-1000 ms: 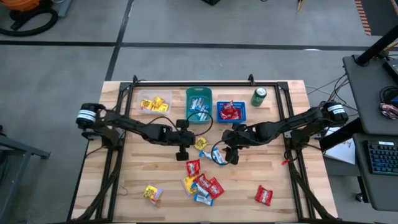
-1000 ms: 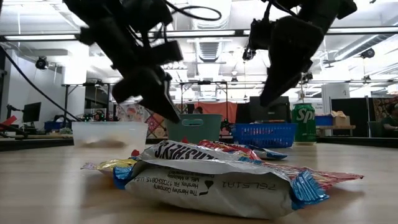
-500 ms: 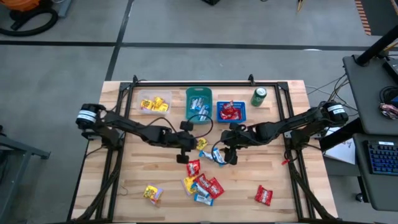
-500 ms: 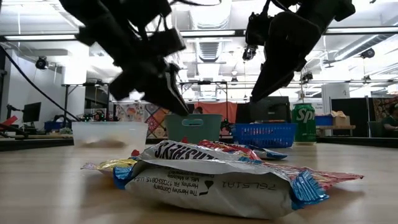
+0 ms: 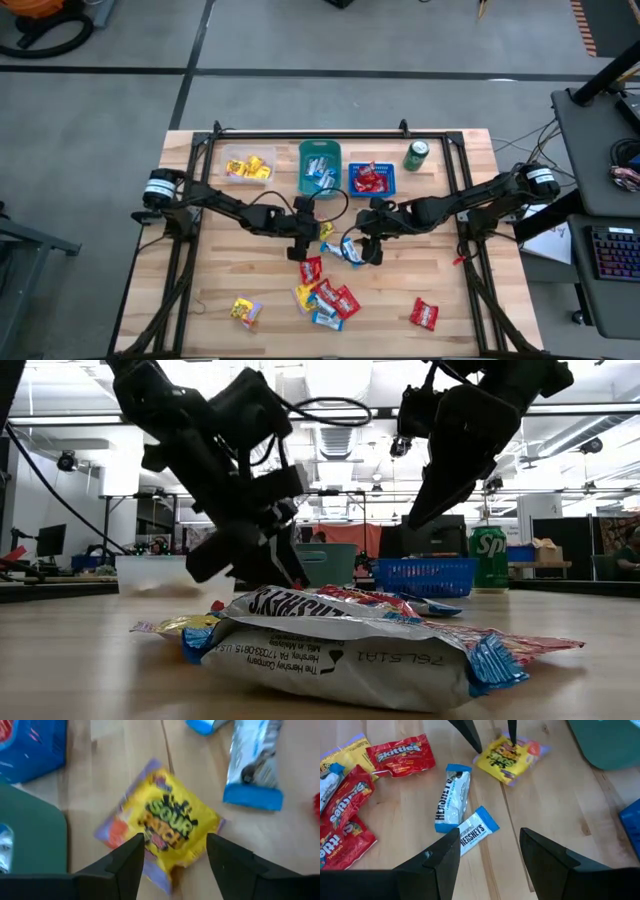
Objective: Sort candy
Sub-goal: Put the yellow candy into the transparent bin
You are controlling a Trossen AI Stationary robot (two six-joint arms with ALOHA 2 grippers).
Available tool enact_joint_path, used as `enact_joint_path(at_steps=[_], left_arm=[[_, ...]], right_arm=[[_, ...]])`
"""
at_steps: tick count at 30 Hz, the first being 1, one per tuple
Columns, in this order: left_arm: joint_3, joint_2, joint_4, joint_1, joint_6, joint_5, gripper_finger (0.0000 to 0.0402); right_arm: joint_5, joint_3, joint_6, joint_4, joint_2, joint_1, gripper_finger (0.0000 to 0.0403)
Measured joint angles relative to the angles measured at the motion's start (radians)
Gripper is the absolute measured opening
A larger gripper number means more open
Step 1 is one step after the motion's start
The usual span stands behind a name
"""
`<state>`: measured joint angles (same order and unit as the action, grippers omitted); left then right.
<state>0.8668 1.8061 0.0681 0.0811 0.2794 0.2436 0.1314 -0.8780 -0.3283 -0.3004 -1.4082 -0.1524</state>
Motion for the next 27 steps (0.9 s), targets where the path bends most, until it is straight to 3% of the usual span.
enact_joint_path(at_steps=[9,18,27], left_arm=[[-0.003,0.045,0.004,-0.007,-0.010,-0.025,0.0158],[-0.003,0.042,-0.005,-0.005,-0.011,-0.041,0.0016],[-0.009,-0.024,-0.074,-0.001,-0.038,-0.043,0.0002]], right_arm=[[0.000,0.000,0.006,0.003,0.000,0.000,0.0196],[0.000,0.000,0.006,0.003,0.000,0.000,0.0196],[0.000,0.000,0.006,0.004,0.000,0.000,0.0196]])
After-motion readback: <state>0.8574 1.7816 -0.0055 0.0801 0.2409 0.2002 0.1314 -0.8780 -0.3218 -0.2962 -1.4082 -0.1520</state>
